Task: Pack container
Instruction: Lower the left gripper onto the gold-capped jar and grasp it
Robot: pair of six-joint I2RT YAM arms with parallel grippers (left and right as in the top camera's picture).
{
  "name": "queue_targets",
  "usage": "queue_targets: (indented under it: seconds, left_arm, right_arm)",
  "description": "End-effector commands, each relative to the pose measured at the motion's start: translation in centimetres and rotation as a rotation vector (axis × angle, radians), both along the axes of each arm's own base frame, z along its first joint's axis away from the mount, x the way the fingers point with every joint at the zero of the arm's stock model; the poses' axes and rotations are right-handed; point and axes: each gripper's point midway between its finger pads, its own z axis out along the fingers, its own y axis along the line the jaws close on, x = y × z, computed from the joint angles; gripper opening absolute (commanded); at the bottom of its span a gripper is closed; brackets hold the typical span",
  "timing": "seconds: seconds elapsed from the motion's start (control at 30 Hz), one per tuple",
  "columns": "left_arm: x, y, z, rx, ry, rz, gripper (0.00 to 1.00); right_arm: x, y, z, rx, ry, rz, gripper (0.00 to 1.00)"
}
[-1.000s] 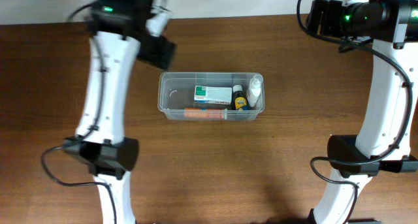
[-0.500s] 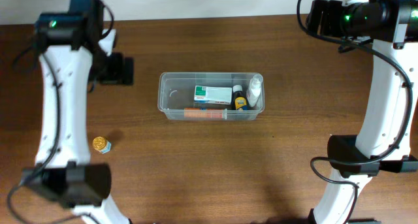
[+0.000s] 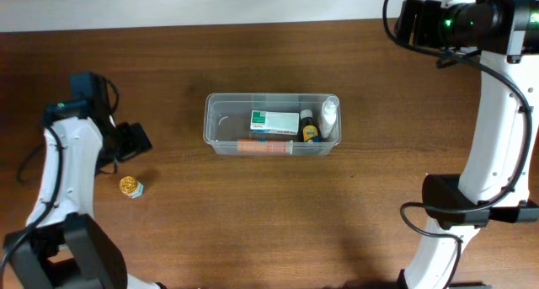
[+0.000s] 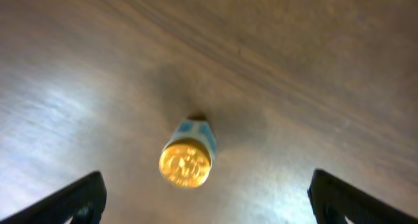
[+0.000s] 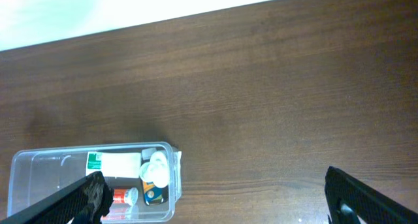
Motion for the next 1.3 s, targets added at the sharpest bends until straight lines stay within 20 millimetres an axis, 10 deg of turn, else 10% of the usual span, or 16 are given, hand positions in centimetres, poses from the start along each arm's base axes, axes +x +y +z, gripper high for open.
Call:
queue_targets:
  seconds: [0.0,0.33,0.93,1.27]
  left_arm:
    - [-0.8,-0.3,-1.5,-0.020,0.003,0.036,0.99]
    - [-1.7,-0.5,-6.1,-0.018,-0.012,0.037,0.99]
    - [-2.3,-0.7,-8.4,-0.015,-0.026,-0.003,0.89]
    - [-2.4,-0.8,-8.7,-0.014,-0.027,-0.002,0.57]
  right_arm:
    - [-0.5,0.2,0.8,0.004,-0.020,0.006,0.99]
    - [-0.5,0.2,0.9,0.004,-0.021,0.006,0.98]
    - [-0.5,0.2,0.9,0.004,-0.021,0.006,0.98]
    - [-0.5,0.2,0.9,0.004,-0.021,0.006,0.98]
